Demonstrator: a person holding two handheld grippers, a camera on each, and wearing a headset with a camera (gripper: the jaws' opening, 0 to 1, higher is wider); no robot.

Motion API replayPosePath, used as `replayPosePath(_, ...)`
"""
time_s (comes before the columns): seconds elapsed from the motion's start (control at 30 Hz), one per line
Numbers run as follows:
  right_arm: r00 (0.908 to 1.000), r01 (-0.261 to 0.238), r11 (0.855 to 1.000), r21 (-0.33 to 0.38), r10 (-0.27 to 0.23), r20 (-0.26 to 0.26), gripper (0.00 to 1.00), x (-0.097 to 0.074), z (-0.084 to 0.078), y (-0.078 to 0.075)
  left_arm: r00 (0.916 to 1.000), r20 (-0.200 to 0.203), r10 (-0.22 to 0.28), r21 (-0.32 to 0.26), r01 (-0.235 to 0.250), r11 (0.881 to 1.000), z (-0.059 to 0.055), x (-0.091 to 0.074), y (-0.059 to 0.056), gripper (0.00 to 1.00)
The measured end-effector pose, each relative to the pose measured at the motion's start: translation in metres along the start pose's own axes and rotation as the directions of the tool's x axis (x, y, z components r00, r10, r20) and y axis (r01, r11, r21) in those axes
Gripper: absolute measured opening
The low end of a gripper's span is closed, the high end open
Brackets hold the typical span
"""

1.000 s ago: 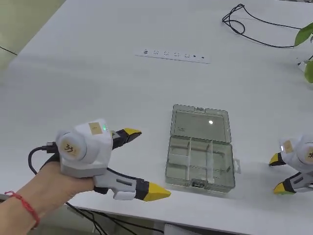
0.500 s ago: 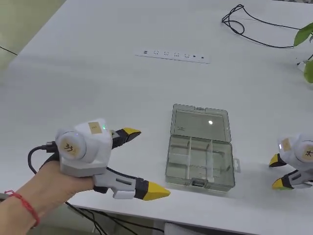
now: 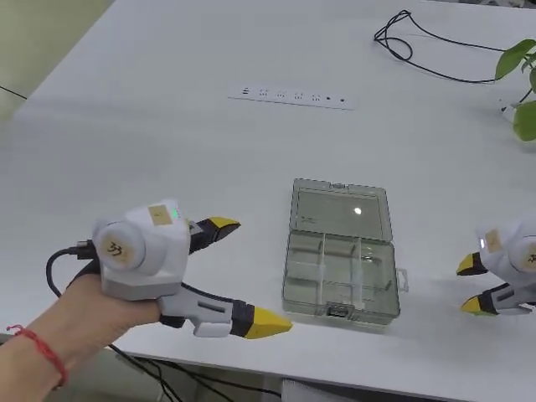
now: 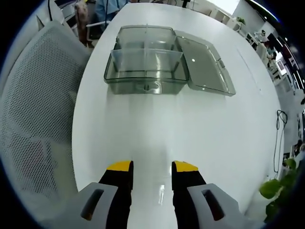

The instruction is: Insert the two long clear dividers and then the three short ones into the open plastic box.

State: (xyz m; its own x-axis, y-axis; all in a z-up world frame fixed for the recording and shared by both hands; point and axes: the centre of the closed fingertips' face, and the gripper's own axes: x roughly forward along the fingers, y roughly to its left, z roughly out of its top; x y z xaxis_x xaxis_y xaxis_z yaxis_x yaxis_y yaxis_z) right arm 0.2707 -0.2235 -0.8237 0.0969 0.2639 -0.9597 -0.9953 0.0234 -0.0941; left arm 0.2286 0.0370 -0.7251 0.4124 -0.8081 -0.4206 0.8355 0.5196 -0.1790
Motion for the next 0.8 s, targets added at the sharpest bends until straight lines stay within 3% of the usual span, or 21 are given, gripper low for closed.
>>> replayPosePath(0.37,0.9914,0.103,0.995,-0.005,-0.102,0.082,0.33,-0.034,0.037,-0.004,0.9995,0.031,0.003,-0.036,-0.002,0.999,0.018,0.006,0.001,0.98)
replayPosePath(0.43,0.9890,0.117,0.993,-0.008,-0.116,0.092,0.33,-0.030,0.038,-0.006,0.9992,0.039,0.002,-0.052,0.000,0.999,0.023,0.008,0.001,0.96)
replayPosePath(0.53,0.9837,0.147,0.989,-0.019,-0.144,0.108,0.33,-0.041,0.051,-0.006,0.9982,0.059,-0.003,-0.091,0.008,0.996,0.033,0.013,-0.001,0.93)
replayPosePath(0.63,0.9791,0.163,0.986,-0.025,-0.159,0.127,0.33,-0.051,0.065,-0.003,0.9978,0.065,-0.011,-0.137,0.019,0.990,0.039,0.017,-0.004,0.89)
replayPosePath(0.7,0.9766,0.174,0.984,-0.033,-0.169,0.133,0.33,-0.055,0.072,-0.001,0.9985,0.050,-0.020,-0.210,0.030,0.977,0.040,0.020,-0.006,0.85)
replayPosePath(0.8,0.9722,0.190,0.981,-0.040,-0.182,0.147,0.33,-0.062,0.083,0.000,0.9972,0.066,-0.036,-0.266,0.052,0.963,0.047,0.025,-0.008,0.80)
